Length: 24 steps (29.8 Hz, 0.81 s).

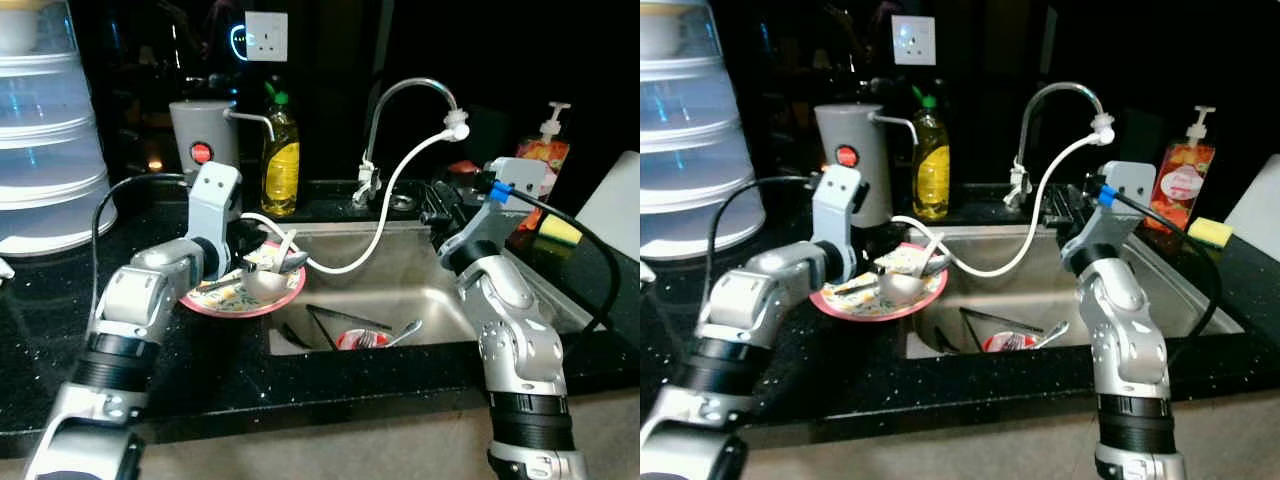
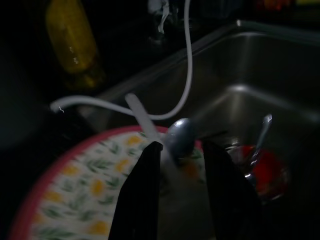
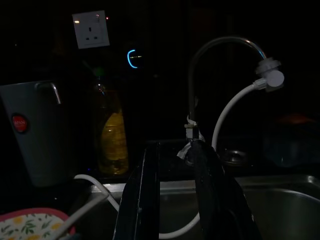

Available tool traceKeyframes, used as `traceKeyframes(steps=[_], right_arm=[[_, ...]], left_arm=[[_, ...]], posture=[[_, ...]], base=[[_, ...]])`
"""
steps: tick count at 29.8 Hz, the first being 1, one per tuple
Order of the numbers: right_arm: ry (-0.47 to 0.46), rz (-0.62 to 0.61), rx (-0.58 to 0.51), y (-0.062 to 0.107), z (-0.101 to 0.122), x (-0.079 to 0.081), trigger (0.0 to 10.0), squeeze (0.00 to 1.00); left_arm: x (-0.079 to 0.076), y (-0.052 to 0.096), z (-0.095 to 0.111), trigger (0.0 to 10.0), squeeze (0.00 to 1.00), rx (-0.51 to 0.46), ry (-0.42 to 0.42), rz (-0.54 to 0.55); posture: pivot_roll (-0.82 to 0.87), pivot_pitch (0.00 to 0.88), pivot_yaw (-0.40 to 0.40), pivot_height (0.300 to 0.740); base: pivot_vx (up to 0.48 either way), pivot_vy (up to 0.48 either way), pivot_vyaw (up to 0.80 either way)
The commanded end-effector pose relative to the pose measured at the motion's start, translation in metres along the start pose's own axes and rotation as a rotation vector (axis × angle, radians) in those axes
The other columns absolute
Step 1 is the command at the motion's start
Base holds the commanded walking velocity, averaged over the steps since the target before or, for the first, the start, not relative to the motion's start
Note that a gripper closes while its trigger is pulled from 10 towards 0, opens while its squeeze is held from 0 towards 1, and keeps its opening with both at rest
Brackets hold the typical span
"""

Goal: Kitchen organization

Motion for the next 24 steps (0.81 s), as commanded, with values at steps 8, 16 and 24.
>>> traceKeyframes(steps=[8,16,24], right_arm=[[-0.020,-0.022,0.004,0.003,-0.005,-0.003,10.0,0.00],[-0.033,-0.015,0.005,0.003,-0.006,0.001,10.0,0.00],[-0.019,-0.032,0.004,0.008,-0.004,-0.005,10.0,0.00]], left_arm=[[0.019,0.030,-0.006,10.0,0.00,0.177,-0.342,-0.189],[0.020,0.012,0.004,10.0,0.00,0.165,-0.290,-0.324],[-0.003,-0.014,-0.015,10.0,0.00,0.186,-0.208,-0.445]], posture=[[0.08,0.016,-0.030,0.740],[0.07,0.020,-0.024,0.740],[0.02,0.022,-0.013,0.740]], base=[[0.000,0.000,0.00],[0.000,0.000,0.00],[0.000,0.000,0.00]])
Point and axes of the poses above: a point about 5 cm out from each wrist's last joint towards the gripper, its own y axis pointing back from the gripper into the wrist, its own z axis along the axis of the wrist's last joint, x = y × z, the point moved 4 cm from there along -y, pointing out of the wrist towards the gripper, and after that the axes turned 8 degrees about y, right-handed, at the moved point
